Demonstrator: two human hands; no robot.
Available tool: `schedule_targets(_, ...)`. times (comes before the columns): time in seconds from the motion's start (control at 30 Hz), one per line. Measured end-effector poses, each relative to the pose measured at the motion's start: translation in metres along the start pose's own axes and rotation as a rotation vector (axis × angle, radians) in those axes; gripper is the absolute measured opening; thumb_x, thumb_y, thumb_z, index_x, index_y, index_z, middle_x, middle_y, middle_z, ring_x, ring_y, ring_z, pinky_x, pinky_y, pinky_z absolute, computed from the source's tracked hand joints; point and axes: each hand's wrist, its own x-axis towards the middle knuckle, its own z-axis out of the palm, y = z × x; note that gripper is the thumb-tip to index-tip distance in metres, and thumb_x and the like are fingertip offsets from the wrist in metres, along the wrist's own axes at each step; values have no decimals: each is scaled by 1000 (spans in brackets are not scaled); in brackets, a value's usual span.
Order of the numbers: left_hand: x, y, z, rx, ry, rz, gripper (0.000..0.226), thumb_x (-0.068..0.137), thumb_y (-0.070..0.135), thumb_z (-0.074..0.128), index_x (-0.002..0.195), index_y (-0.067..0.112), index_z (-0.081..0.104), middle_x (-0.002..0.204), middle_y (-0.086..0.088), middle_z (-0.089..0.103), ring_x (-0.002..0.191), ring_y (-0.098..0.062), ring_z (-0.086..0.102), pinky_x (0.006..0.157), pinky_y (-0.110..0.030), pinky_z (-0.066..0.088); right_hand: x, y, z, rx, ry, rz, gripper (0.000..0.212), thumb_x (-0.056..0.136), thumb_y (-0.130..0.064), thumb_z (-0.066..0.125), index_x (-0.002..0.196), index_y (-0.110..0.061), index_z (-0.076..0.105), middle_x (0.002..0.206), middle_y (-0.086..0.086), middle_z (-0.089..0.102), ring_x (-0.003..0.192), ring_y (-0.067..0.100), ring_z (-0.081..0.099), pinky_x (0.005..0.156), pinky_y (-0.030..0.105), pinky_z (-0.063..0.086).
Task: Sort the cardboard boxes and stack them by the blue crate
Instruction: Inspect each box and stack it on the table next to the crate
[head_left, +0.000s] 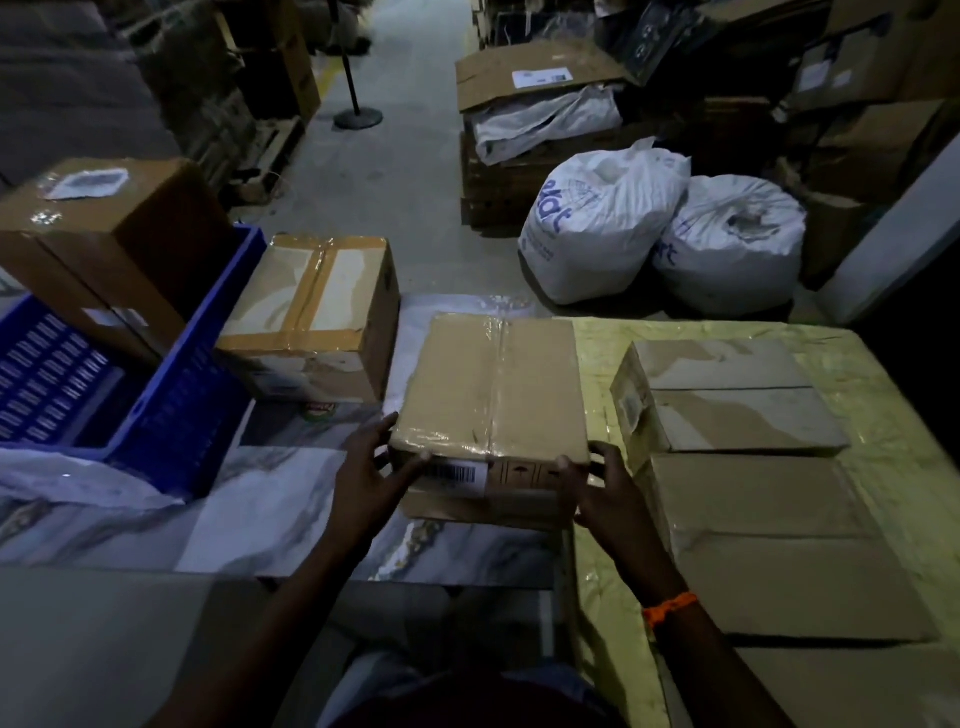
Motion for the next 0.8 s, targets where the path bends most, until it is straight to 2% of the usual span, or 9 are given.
schedule_targets(0.07, -1, -11, -1, 103, -45, 42, 68, 78, 30, 85, 139, 16, 58, 123, 2, 68, 106, 0, 67, 86, -18, 56, 0, 7, 7, -59, -42, -18, 52, 88, -57, 72, 134, -40, 53, 113, -22, 64, 106, 8, 66, 95, 42, 59)
schedule_targets(0.17, 10, -25, -1, 181, -98, 88, 66, 81, 23, 85, 141, 20, 56, 122, 3, 69, 105, -3, 67, 89, -30, 59, 8, 8, 16, -118, -12, -60, 50, 94, -34, 74, 141, -27, 57, 112, -16, 68, 103, 6, 65, 92, 26, 54)
schedule_targets(0.23, 25, -28, -1, 292, -132, 164, 62, 84, 17, 83, 140, 21, 56, 117, 8, 69, 101, -3, 68, 86, -31, 60, 20, 6, 22, -132, 20, -81, 53, 92, -28, 77, 142, -23, 58, 114, -11, 69, 101, 6, 67, 93, 28, 56)
schedule_targets(0.33, 61, -26, -6, 608, -143, 249, 57, 85, 17, 82, 138, 17, 62, 124, -9, 67, 104, -27, 68, 83, -34, 54, 44, -2, 36, -145, 35, -94, 59, 91, -25, 79, 145, -21, 55, 114, -10, 67, 94, 2, 65, 84, 13, 53)
schedule_targets(0.43, 105, -27, -14, 919, -132, 390, 55, 73, 22, 90, 125, 20, 72, 137, -21, 60, 119, -44, 60, 92, -49, 52, 78, -14, 52, -209, 57, -147, 64, 91, -22, 79, 148, -19, 52, 124, -1, 69, 102, 15, 67, 78, 4, 46)
schedule_targets(0.53, 148, -21, -23, 1160, -170, 481, 60, 69, 33, 92, 124, 23, 69, 148, -22, 52, 135, -49, 48, 104, -68, 39, 120, -25, 71, -373, 55, -172, 75, 92, -25, 77, 157, -16, 41, 142, 11, 61, 124, 29, 60, 99, 26, 49)
schedule_targets(0.63, 182, -18, -32, 1273, -178, 544, 62, 70, 38, 90, 126, 23, 65, 150, -22, 49, 140, -47, 43, 111, -68, 29, 159, -28, 91, -719, 63, -333, 77, 94, -27, 72, 160, -11, 34, 160, 23, 39, 145, 42, 40, 118, 49, 36)
schedule_targets(0.7, 202, -19, -39, 1274, -195, 554, 66, 74, 41, 88, 131, 27, 57, 152, -21, 47, 142, -46, 40, 114, -65, 23, 177, -28, 100, -968, -4, -433, 81, 96, -38, 67, 164, -21, 25, 169, 18, 20, 155, 43, 21, 119, 63, 27)
schedule_targets(0.8, 227, -22, -51, 1254, -259, 507, 64, 81, 46, 80, 135, 32, 49, 157, -20, 42, 147, -46, 32, 114, -69, 22, 201, -33, 111, -1030, -80, -479, 96, 92, -44, 71, 164, -33, 10, 173, 7, 6, 158, 40, 9, 118, 65, 24)
